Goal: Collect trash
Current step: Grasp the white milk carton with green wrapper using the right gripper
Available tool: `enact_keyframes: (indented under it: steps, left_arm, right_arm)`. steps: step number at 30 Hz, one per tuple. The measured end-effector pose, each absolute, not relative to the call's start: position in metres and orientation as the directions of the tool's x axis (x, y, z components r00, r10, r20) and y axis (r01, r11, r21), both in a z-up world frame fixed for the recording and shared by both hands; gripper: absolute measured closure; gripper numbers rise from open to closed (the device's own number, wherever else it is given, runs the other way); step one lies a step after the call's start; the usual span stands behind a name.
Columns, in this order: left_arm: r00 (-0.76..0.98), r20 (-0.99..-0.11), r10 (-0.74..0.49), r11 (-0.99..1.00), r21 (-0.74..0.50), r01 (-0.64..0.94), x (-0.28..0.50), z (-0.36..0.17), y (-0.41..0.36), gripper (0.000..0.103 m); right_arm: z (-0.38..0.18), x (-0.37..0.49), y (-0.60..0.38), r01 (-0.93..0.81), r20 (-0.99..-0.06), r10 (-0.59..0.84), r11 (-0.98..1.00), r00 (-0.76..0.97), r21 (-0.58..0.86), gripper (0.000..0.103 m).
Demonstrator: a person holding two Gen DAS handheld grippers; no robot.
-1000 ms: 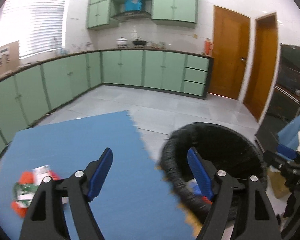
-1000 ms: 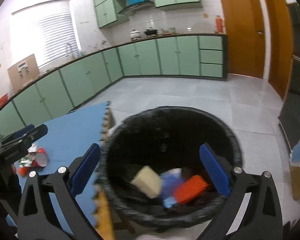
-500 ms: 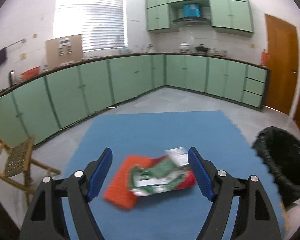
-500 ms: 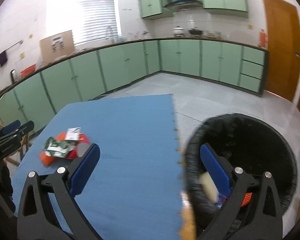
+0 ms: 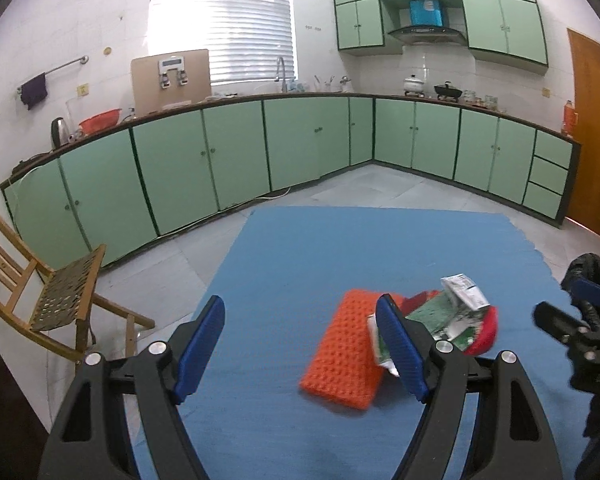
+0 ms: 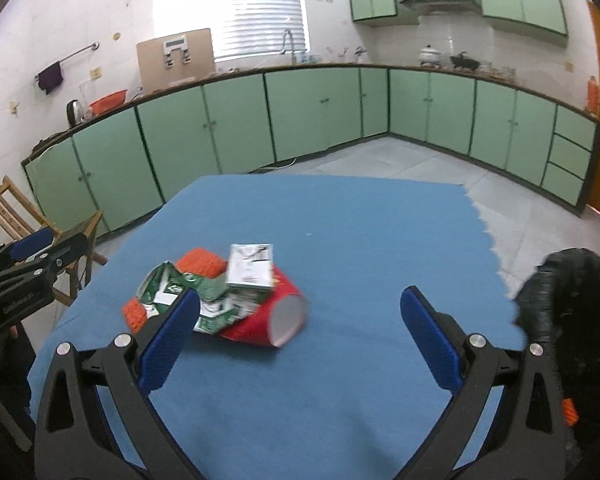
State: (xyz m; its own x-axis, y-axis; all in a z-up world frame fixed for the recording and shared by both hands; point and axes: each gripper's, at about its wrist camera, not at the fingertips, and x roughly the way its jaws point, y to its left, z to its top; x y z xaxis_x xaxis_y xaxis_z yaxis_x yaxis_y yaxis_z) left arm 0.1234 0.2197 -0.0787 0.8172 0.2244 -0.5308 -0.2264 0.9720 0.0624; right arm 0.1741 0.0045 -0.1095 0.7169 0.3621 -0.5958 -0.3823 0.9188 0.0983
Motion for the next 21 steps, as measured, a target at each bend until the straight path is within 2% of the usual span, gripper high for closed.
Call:
enact_keyframes:
  steps: [4, 8, 15, 21]
  left_arm:
    - [0.805, -0.545, 0.232, 0.969, 0.058, -0.240, 0.126, -0.085, 0.226, 0.027]
    - [0.800, -0.552, 0.236, 0.968, 0.057, -0.246, 0.130, -0.090, 0.232, 0.027]
    - [0.790, -0.569, 0.229, 0.967, 0.043, -0.250, 0.140, -0.095, 0.236, 0.027]
    - [0.791, -0.572, 0.216, 0.971, 0.039, -0.237, 0.144, -0.097, 0.234, 0.027]
  right_arm:
    - [-0.123, 0.180, 0.026, -0.395, -0.619, 0.368, 0.913, 0.693, 0.100, 0.007]
    - [-0.133, 0.191, 0.035, -0.394, -0.646, 0.372, 0.911, 0.666, 0.117, 0.020]
    - [-0.137, 0.207, 0.038, -0.386, -0.657, 0.377, 0.912, 0.653, 0.139, 0.027]
    - [-0.139, 0.215, 0.041, -0.415, -0.661, 0.417, 0.893, 0.624, 0.171, 0.047]
